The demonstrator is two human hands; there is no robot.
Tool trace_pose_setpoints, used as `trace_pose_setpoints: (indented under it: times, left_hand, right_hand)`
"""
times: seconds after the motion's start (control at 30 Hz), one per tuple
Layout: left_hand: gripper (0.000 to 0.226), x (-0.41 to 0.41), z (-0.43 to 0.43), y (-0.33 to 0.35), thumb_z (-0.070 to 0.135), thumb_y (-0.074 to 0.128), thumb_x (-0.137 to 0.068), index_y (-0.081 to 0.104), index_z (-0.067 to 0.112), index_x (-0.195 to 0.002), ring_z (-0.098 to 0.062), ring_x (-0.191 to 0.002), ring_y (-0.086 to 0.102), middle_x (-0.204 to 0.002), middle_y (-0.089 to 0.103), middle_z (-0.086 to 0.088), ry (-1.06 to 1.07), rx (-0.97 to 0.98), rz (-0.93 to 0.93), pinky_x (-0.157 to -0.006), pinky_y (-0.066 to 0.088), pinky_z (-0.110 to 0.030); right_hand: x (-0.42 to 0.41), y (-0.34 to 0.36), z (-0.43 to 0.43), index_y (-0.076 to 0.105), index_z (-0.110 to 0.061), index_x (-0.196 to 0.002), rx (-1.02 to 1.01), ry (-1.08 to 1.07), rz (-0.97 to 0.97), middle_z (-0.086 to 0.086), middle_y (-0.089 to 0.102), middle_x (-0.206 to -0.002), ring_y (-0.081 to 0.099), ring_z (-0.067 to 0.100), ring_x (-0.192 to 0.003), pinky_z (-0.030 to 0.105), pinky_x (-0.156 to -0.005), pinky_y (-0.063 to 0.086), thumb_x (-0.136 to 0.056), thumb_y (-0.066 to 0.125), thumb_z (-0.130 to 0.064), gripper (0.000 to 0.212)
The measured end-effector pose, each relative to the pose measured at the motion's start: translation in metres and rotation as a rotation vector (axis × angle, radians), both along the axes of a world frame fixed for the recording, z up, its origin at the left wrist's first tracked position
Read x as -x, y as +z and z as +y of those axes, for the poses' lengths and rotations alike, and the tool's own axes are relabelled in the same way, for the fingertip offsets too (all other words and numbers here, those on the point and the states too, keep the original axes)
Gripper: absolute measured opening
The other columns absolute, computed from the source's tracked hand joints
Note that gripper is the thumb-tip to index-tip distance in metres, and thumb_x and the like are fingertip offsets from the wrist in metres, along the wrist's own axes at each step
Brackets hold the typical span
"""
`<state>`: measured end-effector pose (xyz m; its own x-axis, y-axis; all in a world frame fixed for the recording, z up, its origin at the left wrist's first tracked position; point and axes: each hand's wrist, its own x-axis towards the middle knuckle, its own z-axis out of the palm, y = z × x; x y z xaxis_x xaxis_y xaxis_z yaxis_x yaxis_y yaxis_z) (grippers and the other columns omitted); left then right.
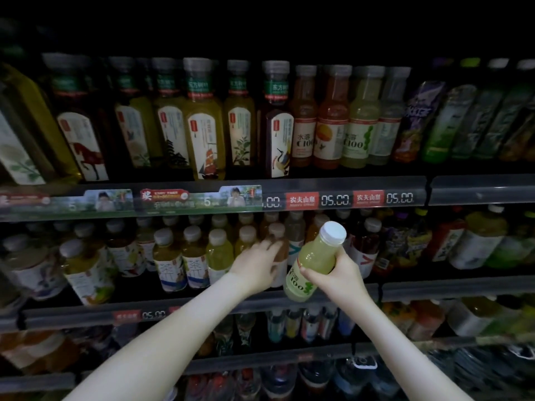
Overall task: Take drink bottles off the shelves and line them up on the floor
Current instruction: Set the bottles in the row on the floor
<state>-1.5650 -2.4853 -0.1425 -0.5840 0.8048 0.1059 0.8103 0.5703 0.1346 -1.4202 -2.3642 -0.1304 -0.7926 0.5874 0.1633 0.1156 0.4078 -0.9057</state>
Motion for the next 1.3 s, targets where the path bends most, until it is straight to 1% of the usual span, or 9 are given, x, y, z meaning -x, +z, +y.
trace_pose_setpoints:
  times: [0.1, 0.2, 0.33, 0.5, 0.73, 0.87, 1.03, 1.2, 1.3]
  left_hand:
    - [0.048, -0.009, -0.019, 0.024, 0.024, 0.045, -0.095, 0.041, 0.016, -0.142, -0.02, -0.127, 0.046, -0.142, 0.047, -0.003, -0.142, -0.229, 0.101, -0.095, 0.046, -0.033]
    - [0.036, -0.015, -0.03, 0.059, 0.021, 0.045, -0.091, 0.061, 0.01, -0.121, -0.016, -0.101, 0.061, -0.112, 0.066, -0.003, -0.323, -0.529, 0.269, -0.075, 0.054, -0.026]
    - [0.033, -0.009, -0.03, 0.106, 0.009, 0.052, -0.089, 0.06, 0.005, -0.12, -0.019, -0.104, 0.058, -0.113, 0.064, -0.008, -0.411, -0.705, 0.339, -0.086, 0.048, -0.024]
    - [0.047, 0.012, -0.009, 0.138, 0.005, 0.059, -0.087, 0.052, 0.009, -0.133, -0.032, -0.123, 0.047, -0.132, 0.05, -0.019, -0.281, -0.823, 0.37, -0.102, 0.041, -0.037]
    - [0.058, 0.01, 0.05, 0.159, 0.014, 0.065, -0.086, 0.044, 0.021, -0.14, -0.036, -0.128, 0.035, -0.139, 0.039, -0.02, -0.142, -0.848, 0.271, -0.103, 0.039, -0.049]
    - [0.065, 0.004, 0.078, 0.159, 0.013, 0.075, -0.077, 0.05, 0.018, -0.136, -0.04, -0.122, 0.043, -0.135, 0.044, -0.023, -0.133, -0.83, 0.398, -0.098, 0.041, -0.053]
    - [0.089, 0.024, 0.09, 0.154, 0.028, 0.076, -0.074, 0.026, 0.027, -0.148, -0.039, -0.137, 0.011, -0.149, 0.011, -0.019, 0.144, -0.785, 0.419, -0.107, 0.019, -0.061]
    - [0.093, 0.036, 0.09, 0.14, 0.021, 0.075, -0.074, 0.019, 0.025, -0.149, -0.039, -0.142, -0.002, -0.155, -0.003, -0.017, 0.178, -0.698, 0.425, -0.11, 0.019, -0.064]
    - [0.09, 0.035, 0.084, 0.137, 0.015, 0.061, -0.087, 0.001, 0.035, -0.151, -0.039, -0.142, -0.018, -0.153, -0.03, -0.004, 0.168, -0.655, 0.3, -0.112, 0.024, -0.061]
  right_hand:
    - [0.008, 0.015, -0.007, 0.05, -0.041, -0.096, -0.019, 0.027, 0.012, -0.021, 0.061, -0.093, 0.055, -0.017, -0.08, 0.006, -0.062, 0.044, -0.073, 0.081, -0.022, 0.043]
    - [0.014, 0.035, -0.014, 0.05, -0.042, -0.095, -0.049, 0.032, 0.052, -0.02, 0.062, -0.094, 0.058, -0.01, -0.085, 0.01, -0.067, 0.045, -0.071, 0.082, -0.023, 0.045]
    - [0.016, 0.072, -0.023, 0.054, -0.038, -0.098, -0.1, -0.009, 0.191, -0.016, 0.065, -0.093, 0.06, -0.013, -0.086, 0.009, -0.07, 0.048, -0.069, 0.084, -0.019, 0.046]
    - [0.008, 0.117, -0.021, 0.056, -0.032, -0.101, -0.132, -0.125, 0.496, -0.009, 0.067, -0.098, 0.064, -0.001, -0.089, 0.014, -0.072, 0.051, -0.072, 0.083, -0.017, 0.043]
    - [0.012, 0.156, 0.04, 0.054, -0.026, -0.113, -0.118, -0.39, 0.663, -0.009, 0.064, -0.105, 0.062, 0.002, -0.095, 0.026, -0.084, 0.053, -0.077, 0.077, -0.03, 0.043]
    - [0.027, 0.162, 0.08, 0.049, -0.022, -0.126, -0.02, -0.397, 0.663, -0.008, 0.063, -0.11, 0.062, 0.004, -0.1, 0.031, -0.089, 0.052, -0.078, 0.077, -0.032, 0.056]
    - [0.05, 0.173, 0.121, 0.047, -0.022, -0.131, 0.024, -0.28, 0.526, -0.011, 0.063, -0.112, 0.06, 0.008, -0.105, 0.029, -0.088, 0.05, -0.076, 0.079, -0.028, 0.064]
    - [0.072, 0.169, 0.134, 0.048, -0.029, -0.126, -0.055, -0.127, 0.361, -0.016, 0.061, -0.106, 0.059, 0.009, -0.104, 0.029, -0.086, 0.049, -0.078, 0.078, -0.025, 0.058]
    - [0.073, 0.163, 0.138, 0.033, -0.031, -0.141, -0.157, -0.036, 0.283, -0.015, 0.055, -0.117, 0.054, 0.004, -0.107, 0.027, -0.09, 0.045, -0.076, 0.079, -0.021, 0.081]
